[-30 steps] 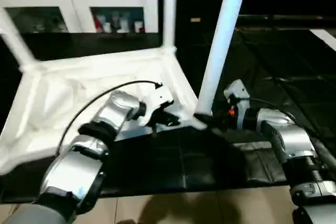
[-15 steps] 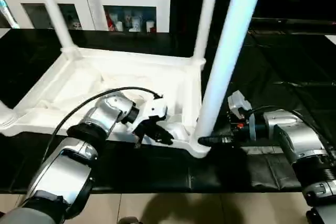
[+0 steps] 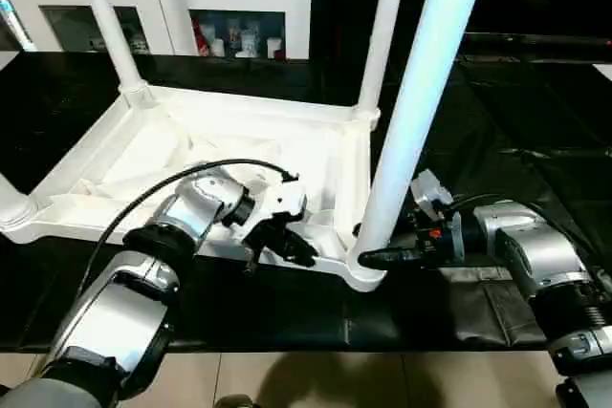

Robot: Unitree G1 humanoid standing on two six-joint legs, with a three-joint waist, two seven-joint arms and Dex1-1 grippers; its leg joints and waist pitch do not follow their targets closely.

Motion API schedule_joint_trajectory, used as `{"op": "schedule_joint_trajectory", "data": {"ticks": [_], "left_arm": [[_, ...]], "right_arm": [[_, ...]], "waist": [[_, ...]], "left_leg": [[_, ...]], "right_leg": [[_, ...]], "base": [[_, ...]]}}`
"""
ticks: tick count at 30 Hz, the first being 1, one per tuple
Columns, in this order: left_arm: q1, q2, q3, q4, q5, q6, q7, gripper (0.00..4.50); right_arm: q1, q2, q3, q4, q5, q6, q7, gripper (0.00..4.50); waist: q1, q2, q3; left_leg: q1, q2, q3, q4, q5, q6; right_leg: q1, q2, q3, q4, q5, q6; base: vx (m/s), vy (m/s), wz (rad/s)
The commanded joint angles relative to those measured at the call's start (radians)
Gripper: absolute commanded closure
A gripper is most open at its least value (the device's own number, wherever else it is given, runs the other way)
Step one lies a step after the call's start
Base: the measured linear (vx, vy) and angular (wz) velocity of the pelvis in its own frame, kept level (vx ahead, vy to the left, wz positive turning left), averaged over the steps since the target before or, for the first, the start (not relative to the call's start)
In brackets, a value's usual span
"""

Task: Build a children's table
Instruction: Rotate leg to tighten

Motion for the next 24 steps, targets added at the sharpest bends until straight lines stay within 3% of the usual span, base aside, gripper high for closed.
{"op": "schedule_joint_trajectory", "data": {"ticks": [1,5,6,7,10,14,18,21,22,24], "left_arm": [[-0.019,-0.027,0.0,-0.006,-0.001,0.023,0.037,4.5],[-0.043,-0.067,0.033,0.014,-0.013,0.098,0.14,4.5],[-0.058,-0.093,0.054,0.025,-0.02,0.136,0.207,4.5],[-0.058,-0.093,0.054,0.025,-0.02,0.136,0.207,4.5],[-0.097,-0.164,0.105,0.062,-0.032,0.218,0.407,4.5],[-0.124,-0.215,0.138,0.099,-0.036,0.245,0.562,4.5],[-0.144,-0.259,0.167,0.117,-0.048,0.26,0.669,4.5],[-0.145,-0.268,0.161,0.112,-0.038,0.26,0.672,4.5],[-0.143,-0.268,0.156,0.11,-0.032,0.256,0.67,4.5],[-0.14,-0.266,0.151,0.107,-0.022,0.25,0.663,4.5]], "right_arm": [[0.014,0.016,0.005,-0.034,0.03,0.027,0.004,2.26],[0.031,0.067,-0.019,-0.05,0.015,0.075,-0.146,2.36],[0.031,0.105,-0.027,-0.04,-0.025,0.085,-0.276,2.36],[0.031,0.105,-0.027,-0.04,-0.025,0.085,-0.276,2.38],[0.011,0.199,-0.044,-0.008,-0.113,0.11,-0.561,2.4],[-0.015,0.261,-0.058,0.016,-0.147,0.123,-0.705,2.53],[-0.049,0.33,-0.08,0.03,-0.143,0.122,-0.806,2.53],[-0.055,0.347,-0.084,0.026,-0.135,0.105,-0.804,2.53],[-0.053,0.349,-0.081,0.023,-0.141,0.099,-0.803,2.02],[-0.05,0.354,-0.08,0.018,-0.142,0.102,-0.805,1.89]], "waist": [[-0.005,-0.006,-0.076],[-0.004,-0.007,-0.071],[-0.006,-0.004,-0.069],[-0.014,-0.006,-0.065],[-0.028,-0.005,-0.066],[-0.048,-0.006,-0.069],[-0.051,-0.008,-0.073],[-0.052,-0.007,-0.072],[-0.053,-0.006,-0.071],[-0.055,-0.008,-0.071]], "left_leg": [[0.002,0.03,-0.002,-0.061,-0.126,0.071],[0.005,0.028,-0.002,-0.063,-0.145,0.057],[0.006,0.026,-0.004,-0.065,-0.162,0.044],[0.005,0.023,-0.006,-0.068,-0.18,0.026],[0.004,0.018,-0.009,-0.069,-0.175,0.006],[0.002,0.013,-0.007,-0.066,-0.162,0.022],[-0.001,0.012,-0.005,-0.064,-0.123,0.048],[-0.001,0.014,-0.005,-0.064,-0.124,0.062],[0.0,0.016,-0.005,-0.066,-0.13,0.063],[0.001,0.016,-0.005,-0.066,-0.14,0.062]], "right_leg": [[0.065,-0.075,0.054,-0.071,-0.207,-0.206],[0.062,-0.075,0.053,-0.078,-0.267,-0.186],[0.061,-0.077,0.051,-0.085,-0.323,-0.168],[0.061,-0.076,0.048,-0.09,-0.381,-0.145],[0.062,-0.075,0.048,-0.098,-0.44,-0.104],[0.061,-0.071,0.048,-0.099,-0.392,-0.119],[0.066,-0.068,0.05,-0.089,-0.29,-0.15],[0.066,-0.069,0.052,-0.088,-0.266,-0.164],[0.066,-0.07,0.052,-0.087,-0.264,-0.167],[0.067,-0.071,0.052,-0.089,-0.273,-0.167]], "base": [[0.0,0.0,0.0],[0.0,0.0,0.0],[0.0,0.0,0.0],[0.0,0.0,0.0],[0.0,0.0,0.0],[0.0,0.0,0.0],[0.0,0.0,0.0],[0.0,0.0,0.0],[0.0,0.0,0.0],[0.0,0.0,0.0]]}}
